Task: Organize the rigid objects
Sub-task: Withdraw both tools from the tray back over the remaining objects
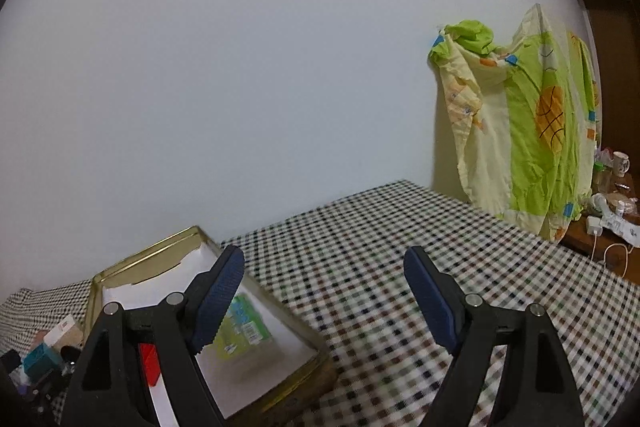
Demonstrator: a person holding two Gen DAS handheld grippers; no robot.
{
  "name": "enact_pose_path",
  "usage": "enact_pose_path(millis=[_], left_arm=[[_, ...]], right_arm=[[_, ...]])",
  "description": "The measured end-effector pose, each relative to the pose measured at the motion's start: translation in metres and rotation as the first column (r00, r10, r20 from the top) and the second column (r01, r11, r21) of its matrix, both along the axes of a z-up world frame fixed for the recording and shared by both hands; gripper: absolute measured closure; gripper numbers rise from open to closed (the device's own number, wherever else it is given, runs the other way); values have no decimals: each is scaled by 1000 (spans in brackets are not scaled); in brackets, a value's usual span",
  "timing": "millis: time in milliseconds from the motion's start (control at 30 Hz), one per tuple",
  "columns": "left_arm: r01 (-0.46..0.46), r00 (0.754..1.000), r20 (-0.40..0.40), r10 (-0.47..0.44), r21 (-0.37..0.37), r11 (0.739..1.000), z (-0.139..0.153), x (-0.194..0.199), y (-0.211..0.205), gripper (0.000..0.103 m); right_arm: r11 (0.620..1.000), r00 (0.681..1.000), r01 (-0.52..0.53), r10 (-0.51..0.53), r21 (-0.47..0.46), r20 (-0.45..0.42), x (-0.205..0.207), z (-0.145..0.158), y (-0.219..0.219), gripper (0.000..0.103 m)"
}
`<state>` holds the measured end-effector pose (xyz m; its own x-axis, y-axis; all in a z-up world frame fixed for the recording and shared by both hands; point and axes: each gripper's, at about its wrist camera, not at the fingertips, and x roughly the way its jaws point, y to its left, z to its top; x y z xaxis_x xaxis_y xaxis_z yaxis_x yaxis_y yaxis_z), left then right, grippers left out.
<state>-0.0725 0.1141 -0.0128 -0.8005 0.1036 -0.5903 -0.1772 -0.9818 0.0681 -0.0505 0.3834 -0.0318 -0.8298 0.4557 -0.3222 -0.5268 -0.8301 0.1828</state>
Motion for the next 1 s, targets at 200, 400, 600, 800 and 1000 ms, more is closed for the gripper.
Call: enact_pose_path(millis=[200,400,600,800,1000], left_arm=[[4,1000,6,-4,-3,1000,-1,0,-16,0],[6,1000,1,-6,-3,1000,-1,1,-35,0],[-20,999,-47,20,-10,1000,8,-5,-65,0],[-156,987,-8,158,111,981,16,-28,-128,0],[-211,977,0,212,71,975,12,-38,-155,1]], right_arm=[[998,998,-52,51,25,26,1,-4,-26,19],[993,993,-114,114,32,26,7,-5,-54,19],[966,964,-260,259,3,58,0,-9,-93,19],[897,885,-441,442,-39,145,-22,-17,-142,19],[823,804,-560,567,-90,178,-35,-24,-182,19]])
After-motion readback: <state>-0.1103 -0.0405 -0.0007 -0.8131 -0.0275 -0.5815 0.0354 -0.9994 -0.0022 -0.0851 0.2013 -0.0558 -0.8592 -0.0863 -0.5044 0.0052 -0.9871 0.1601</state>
